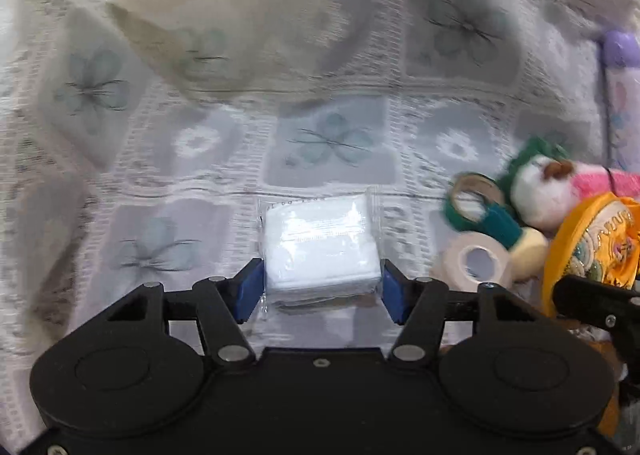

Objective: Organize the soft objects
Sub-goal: 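Close the left gripper on the white packet while the right gripper grasps the orange pouch, then carry the packet and pouch to the basket and open both grippers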

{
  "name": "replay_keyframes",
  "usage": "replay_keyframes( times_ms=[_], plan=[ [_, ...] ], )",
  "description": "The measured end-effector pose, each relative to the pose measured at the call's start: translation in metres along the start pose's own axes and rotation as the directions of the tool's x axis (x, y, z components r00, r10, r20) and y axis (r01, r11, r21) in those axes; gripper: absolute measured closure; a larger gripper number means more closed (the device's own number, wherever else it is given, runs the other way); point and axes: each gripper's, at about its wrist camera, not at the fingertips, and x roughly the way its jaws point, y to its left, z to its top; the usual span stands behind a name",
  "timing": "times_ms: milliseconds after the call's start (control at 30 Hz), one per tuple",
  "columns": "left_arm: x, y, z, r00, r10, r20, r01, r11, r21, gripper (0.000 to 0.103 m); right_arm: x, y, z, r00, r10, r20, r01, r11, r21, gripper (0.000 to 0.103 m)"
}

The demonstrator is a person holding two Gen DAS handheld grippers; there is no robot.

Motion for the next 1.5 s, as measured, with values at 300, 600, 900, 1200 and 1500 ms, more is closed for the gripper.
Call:
replay_keyframes(
  times_ms=[300, 600, 900, 1200, 1500],
  plan=[
    [-0.033, 0.051, -0.015, 0.993, 0.122, 0.010, -0.120, 0.987, -0.108, 0.046, 0.028, 0.053, 0.018, 0.998, 0.061, -0.009, -0.061, 0.993, -0.103, 0.031],
    [-0.083, 0.087, -0.039, 0.979, 0.202, 0.031, -0.192, 0.963, -0.191, 0.046, 0.035, 0.119, -0.001, 0.975, 0.211, -0.065, -0.221, 0.934, -0.282, 0.031],
    [-0.127, 0.068, -0.062, 0.983, 0.182, 0.007, -0.178, 0.968, -0.177, 0.046, -0.006, 0.127, -0.041, 0.948, 0.282, -0.146, -0.314, 0.900, -0.303, 0.031],
    [-0.164, 0.003, -0.093, 0.997, 0.078, -0.010, -0.079, 0.991, -0.104, 0.046, -0.097, 0.057, -0.091, 0.960, 0.240, -0.143, -0.268, 0.937, -0.225, 0.031],
    [-0.201, -0.069, -0.130, 0.999, -0.032, -0.044, 0.032, 0.999, 0.004, 0.045, -0.179, -0.027, -0.142, 0.989, 0.105, -0.100, -0.112, 0.992, -0.065, 0.031]
  ],
)
